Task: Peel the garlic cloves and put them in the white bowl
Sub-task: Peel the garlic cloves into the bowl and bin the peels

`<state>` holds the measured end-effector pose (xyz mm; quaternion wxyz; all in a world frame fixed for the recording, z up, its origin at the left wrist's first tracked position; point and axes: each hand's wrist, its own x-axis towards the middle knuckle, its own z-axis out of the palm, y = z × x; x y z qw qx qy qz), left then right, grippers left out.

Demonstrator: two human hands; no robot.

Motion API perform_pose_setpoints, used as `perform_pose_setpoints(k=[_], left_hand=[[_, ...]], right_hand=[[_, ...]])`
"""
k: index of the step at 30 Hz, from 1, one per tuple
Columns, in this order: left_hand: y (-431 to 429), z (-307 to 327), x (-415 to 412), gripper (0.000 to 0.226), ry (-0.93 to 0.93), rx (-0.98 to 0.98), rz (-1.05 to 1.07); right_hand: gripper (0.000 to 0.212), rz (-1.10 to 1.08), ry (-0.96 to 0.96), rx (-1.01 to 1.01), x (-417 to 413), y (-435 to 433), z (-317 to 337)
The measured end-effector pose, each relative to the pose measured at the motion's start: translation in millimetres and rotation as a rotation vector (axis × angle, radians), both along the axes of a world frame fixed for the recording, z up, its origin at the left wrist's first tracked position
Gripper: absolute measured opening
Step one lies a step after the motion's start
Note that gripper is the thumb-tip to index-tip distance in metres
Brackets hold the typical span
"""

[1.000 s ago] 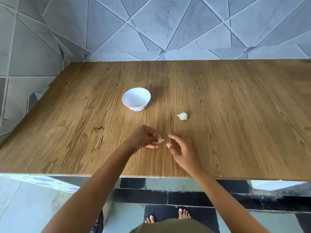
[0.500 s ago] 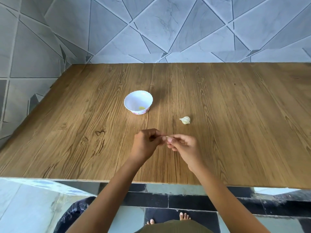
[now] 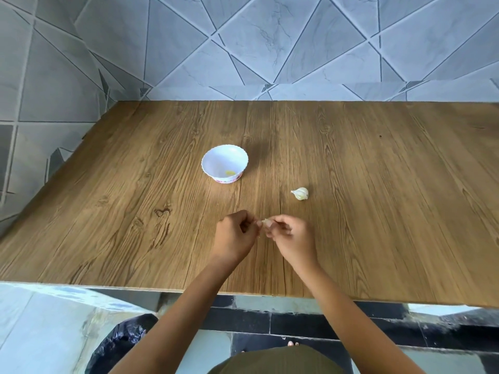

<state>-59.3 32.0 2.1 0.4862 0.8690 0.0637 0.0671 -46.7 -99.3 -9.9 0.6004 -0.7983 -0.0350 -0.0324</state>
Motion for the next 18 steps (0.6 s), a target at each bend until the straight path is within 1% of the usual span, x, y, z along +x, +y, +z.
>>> perform_pose_setpoints(k=[1, 2, 3, 5, 6, 7, 8, 10, 12, 13, 15, 18], left_hand=[[0, 1, -1, 0.009, -0.092, 0.070, -0.015], [0, 1, -2, 0.008, -0.175, 0.108, -0.031], [0, 1, -2, 0.006, -0.241, 0.133, -0.044], [2, -2, -2, 0.004, -0.284, 0.104, -0.059], [3, -3, -2, 0.003, -0.249, 0.053, -0.055], [3, -5, -2, 0.003, -0.184, -0.010, -0.042], [3, -6, -2, 0.003, -0.102, -0.076, -0.025], [2, -8, -2, 0.003, 0.023, -0.206, 0.013], [4, -9, -1, 0.003, 0.083, -0.332, 0.069], [6, -10, 0, 0.003, 0.096, -0.380, 0.087], [10, -10, 0, 0.006, 0.116, -0.459, 0.077], [14, -7, 1, 0.011, 0.155, -0.602, 0.017]], right_hand=[[0.008, 0.002, 0.211, 0.186, 2, 0, 4], [0.007, 0.004, 0.381, 0.322, 6, -1, 8], [0.006, 0.019, 0.518, 0.417, 8, -3, 11], [0.008, 0.062, 0.700, 0.550, 11, -5, 15], [0.009, 0.073, 0.742, 0.592, 12, -6, 14], [0.009, 0.078, 0.744, 0.600, 11, -6, 12], [0.009, 0.076, 0.694, 0.544, 10, -6, 10], [0.009, 0.063, 0.467, 0.278, 8, -7, 5], [0.007, 0.058, 0.212, 0.004, 6, -7, -1], [0.007, 0.050, 0.130, -0.074, 4, -7, -4], [0.008, 0.028, 0.047, -0.127, 2, -7, -8], [0.014, 0.029, 0.019, -0.143, 3, -7, -11]])
